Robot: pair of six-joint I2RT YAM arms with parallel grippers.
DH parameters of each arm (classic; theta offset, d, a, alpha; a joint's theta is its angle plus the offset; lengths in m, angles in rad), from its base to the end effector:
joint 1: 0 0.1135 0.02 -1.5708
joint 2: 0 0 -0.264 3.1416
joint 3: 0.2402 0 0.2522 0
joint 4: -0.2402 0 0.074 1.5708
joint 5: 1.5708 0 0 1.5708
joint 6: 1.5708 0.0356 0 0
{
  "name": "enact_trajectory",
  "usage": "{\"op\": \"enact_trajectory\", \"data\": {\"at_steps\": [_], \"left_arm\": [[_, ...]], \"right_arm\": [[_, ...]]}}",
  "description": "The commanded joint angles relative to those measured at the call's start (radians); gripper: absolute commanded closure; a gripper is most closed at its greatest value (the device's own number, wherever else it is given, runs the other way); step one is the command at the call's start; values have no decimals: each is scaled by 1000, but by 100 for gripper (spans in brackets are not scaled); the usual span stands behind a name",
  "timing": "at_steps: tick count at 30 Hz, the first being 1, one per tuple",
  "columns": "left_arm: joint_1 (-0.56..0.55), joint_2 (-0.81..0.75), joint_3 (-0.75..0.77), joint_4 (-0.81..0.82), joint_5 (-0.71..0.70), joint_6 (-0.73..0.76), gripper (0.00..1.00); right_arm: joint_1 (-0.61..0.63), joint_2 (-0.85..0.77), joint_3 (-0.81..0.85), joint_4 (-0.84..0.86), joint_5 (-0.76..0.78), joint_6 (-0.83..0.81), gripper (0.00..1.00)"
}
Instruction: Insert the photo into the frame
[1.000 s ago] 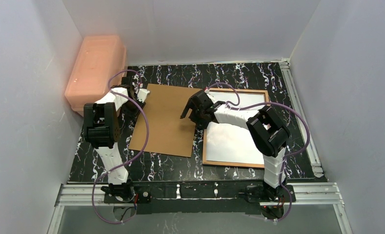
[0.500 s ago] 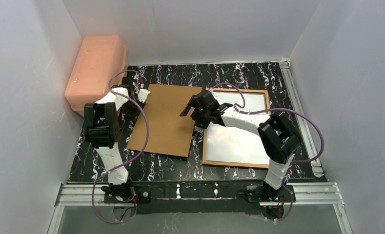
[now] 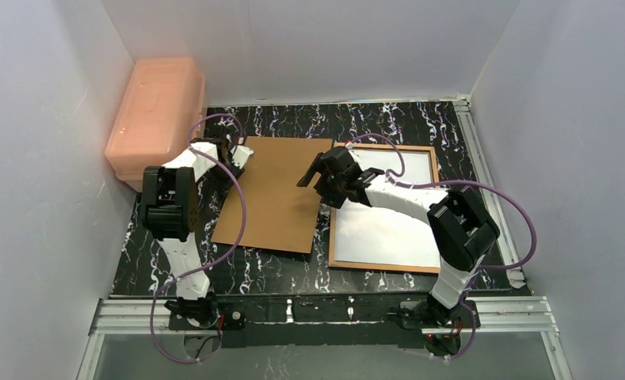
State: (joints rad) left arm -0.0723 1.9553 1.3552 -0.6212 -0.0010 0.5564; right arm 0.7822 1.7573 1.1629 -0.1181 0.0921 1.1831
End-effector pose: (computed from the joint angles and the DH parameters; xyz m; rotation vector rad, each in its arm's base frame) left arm 0.3916 -0.0283 0.1664 0.8656 2.6629 0.1198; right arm 0.2778 0.2714 0.2139 0.5393 2.3942 0.8714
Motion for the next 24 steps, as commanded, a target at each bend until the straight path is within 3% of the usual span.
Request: {"op": "enact_trajectory", "data": {"at_steps": [1,24], "left_arm": [[-95,59,-33,-69,263,-65,73],[-205,76,7,-106,271,-87,75]], "right_arm": [[12,-65,7,187,-66,76,1],[-132,-201,-164,88,-68,5,1]]}}
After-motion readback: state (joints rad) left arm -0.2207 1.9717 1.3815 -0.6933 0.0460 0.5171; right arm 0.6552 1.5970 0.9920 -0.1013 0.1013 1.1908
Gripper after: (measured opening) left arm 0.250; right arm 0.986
